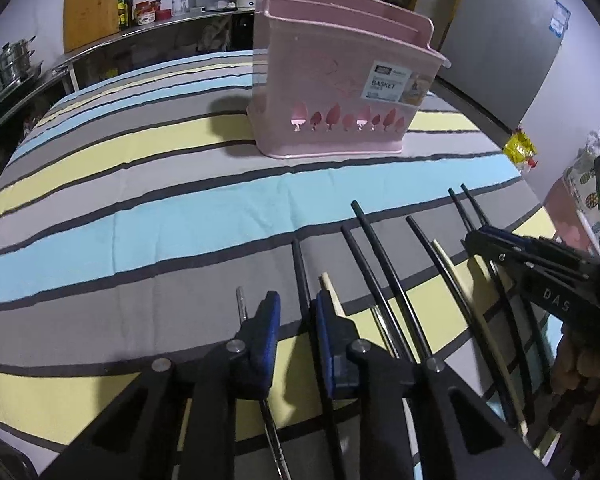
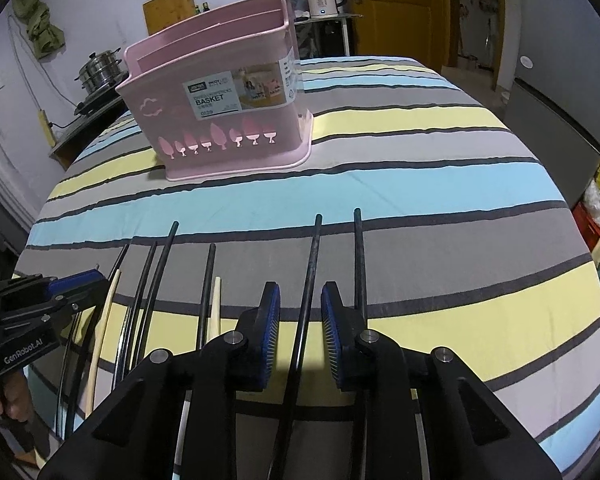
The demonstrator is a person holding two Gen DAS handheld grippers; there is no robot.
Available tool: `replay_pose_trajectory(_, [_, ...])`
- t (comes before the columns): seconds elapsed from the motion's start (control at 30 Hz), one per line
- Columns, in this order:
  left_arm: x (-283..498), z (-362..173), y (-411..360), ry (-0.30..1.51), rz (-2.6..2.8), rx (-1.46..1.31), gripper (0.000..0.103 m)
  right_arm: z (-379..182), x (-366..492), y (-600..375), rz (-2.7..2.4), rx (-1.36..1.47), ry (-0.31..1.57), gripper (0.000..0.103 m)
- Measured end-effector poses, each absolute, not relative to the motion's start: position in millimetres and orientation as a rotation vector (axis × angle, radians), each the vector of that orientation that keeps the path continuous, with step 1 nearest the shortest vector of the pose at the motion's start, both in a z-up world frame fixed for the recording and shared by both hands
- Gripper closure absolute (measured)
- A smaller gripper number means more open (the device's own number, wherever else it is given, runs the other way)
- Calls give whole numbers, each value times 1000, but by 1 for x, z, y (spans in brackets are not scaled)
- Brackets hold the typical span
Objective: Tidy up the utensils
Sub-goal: 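Lower the left tool onto a black chopstick and close while the right tool grasps another, then lift the left tool's chopstick over the pink basket while the right tool carries its own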
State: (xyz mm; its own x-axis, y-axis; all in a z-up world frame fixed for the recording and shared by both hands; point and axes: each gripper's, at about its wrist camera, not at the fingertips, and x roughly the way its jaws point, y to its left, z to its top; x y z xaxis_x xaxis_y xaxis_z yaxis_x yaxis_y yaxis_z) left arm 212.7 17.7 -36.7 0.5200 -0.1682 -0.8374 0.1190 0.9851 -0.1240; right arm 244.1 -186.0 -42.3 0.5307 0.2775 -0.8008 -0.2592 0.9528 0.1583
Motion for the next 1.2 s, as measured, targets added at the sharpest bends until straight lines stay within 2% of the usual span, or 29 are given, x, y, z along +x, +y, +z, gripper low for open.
replay_pose_trajectory(0.3, [226, -37, 8, 1048, -162, 10, 84, -41, 259, -180, 315, 2, 1007, 81])
replay_pose_trajectory(0.37, [227, -36, 6, 1051, -161, 18, 85, -40, 263, -179, 308, -3, 1017, 90])
replay_pose_trajectory(0.43, [228, -36, 8, 1053, -158, 14, 93, -40, 267, -180, 313, 6, 1026, 97])
replay_pose_trajectory(0.77, [231, -18, 10, 1033, -180, -34, 97, -25, 267, -185, 347, 49, 1007, 97])
replay_pose_trajectory(1.2, [213, 63, 18, 874, -205, -55, 98, 46, 254, -195, 378, 72, 865, 98])
